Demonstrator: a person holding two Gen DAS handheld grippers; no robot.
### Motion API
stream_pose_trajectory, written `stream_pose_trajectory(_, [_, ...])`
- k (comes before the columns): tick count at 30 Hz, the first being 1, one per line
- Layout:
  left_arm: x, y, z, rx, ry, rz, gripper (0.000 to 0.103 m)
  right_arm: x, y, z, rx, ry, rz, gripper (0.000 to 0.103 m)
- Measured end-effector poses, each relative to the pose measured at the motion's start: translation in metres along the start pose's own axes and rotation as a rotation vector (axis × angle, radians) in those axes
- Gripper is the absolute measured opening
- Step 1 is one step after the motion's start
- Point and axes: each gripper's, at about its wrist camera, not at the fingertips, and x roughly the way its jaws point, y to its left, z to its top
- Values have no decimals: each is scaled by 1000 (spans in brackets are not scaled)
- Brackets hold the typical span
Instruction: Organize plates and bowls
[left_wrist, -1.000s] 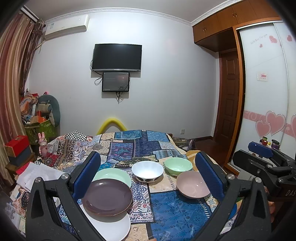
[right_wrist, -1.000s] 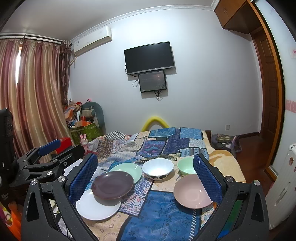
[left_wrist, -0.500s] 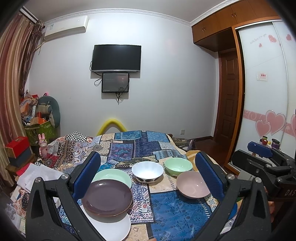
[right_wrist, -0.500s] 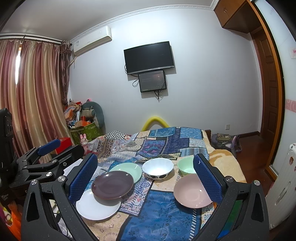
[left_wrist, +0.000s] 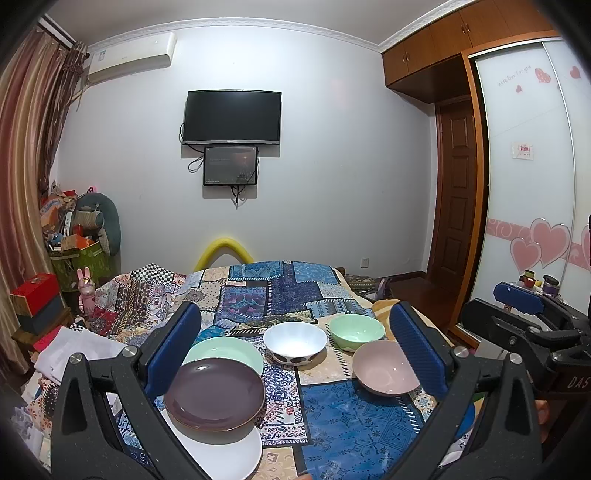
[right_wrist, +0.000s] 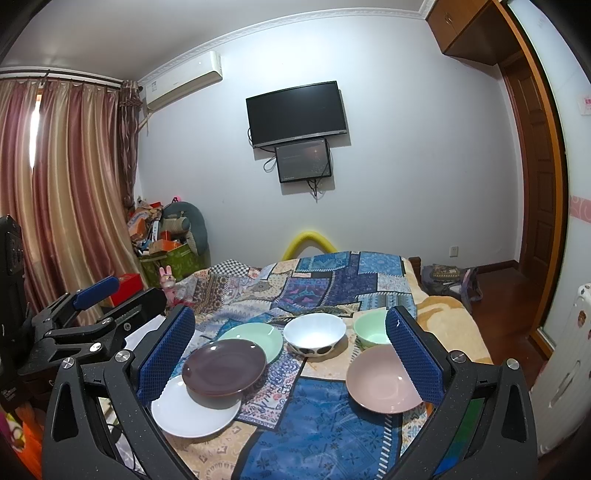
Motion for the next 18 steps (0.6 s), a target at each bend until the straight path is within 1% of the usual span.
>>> stream_pose_trajectory(8, [2,0,-1,4,-1,2,103,5,0,-4,-2,16,-5,103])
stream_pose_trajectory(15, [20,15,-9,-32,49,14,103,20,4,-12,-6,57,-3,103])
stream_pose_trajectory(18, [29,25,-16,-19,55,27,103,34,9,-16,-11,94,8,103])
